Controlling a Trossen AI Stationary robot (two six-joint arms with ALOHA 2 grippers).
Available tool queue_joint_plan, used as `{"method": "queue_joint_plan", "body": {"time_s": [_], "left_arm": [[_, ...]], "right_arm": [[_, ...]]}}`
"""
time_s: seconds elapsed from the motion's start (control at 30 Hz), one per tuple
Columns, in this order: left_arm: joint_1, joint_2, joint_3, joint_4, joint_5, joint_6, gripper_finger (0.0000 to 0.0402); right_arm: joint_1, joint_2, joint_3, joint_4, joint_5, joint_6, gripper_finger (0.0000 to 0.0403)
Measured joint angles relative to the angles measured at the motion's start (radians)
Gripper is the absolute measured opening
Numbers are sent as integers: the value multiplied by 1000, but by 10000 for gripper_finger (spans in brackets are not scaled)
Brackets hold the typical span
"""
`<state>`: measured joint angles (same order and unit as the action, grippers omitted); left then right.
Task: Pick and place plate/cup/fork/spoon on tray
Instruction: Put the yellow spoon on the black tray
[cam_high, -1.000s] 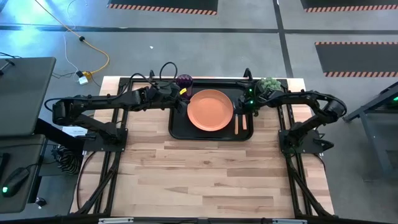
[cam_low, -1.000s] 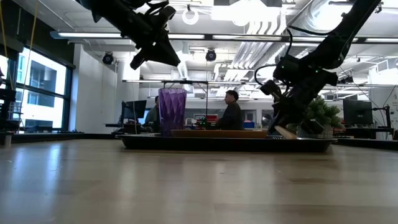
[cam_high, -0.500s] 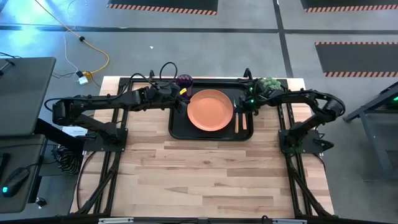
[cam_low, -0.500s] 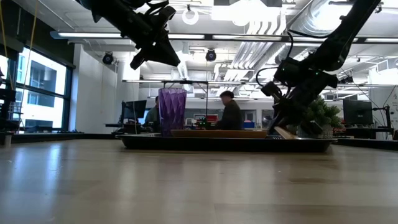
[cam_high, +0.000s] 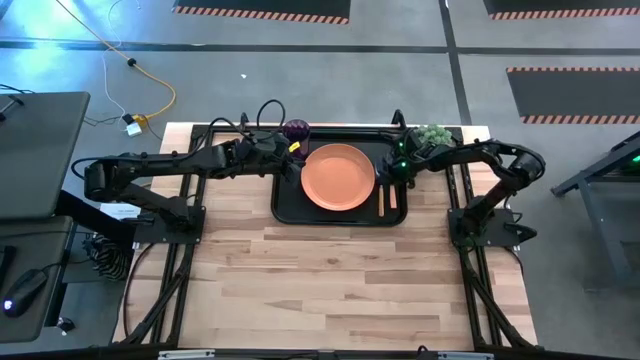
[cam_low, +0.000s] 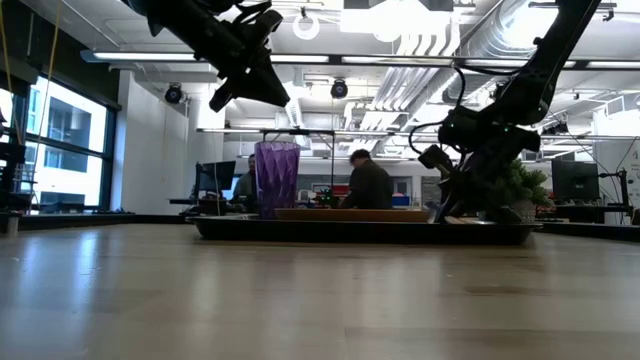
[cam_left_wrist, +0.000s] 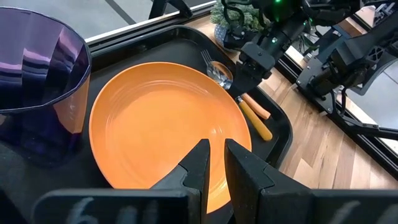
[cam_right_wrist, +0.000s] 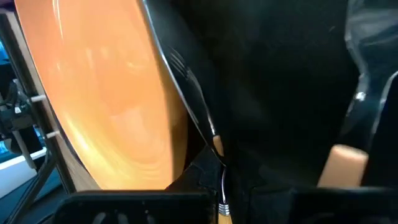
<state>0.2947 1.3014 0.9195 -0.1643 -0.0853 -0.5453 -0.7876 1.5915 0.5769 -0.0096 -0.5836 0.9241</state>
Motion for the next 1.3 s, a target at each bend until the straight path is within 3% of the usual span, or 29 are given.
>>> {"method": "queue_joint_plan", "body": {"time_s": [1.3], "left_arm": [[0, 0, 0, -5, 0, 0, 37]], "right_arm": [[3, 1, 0, 29, 39, 14, 10]]}}
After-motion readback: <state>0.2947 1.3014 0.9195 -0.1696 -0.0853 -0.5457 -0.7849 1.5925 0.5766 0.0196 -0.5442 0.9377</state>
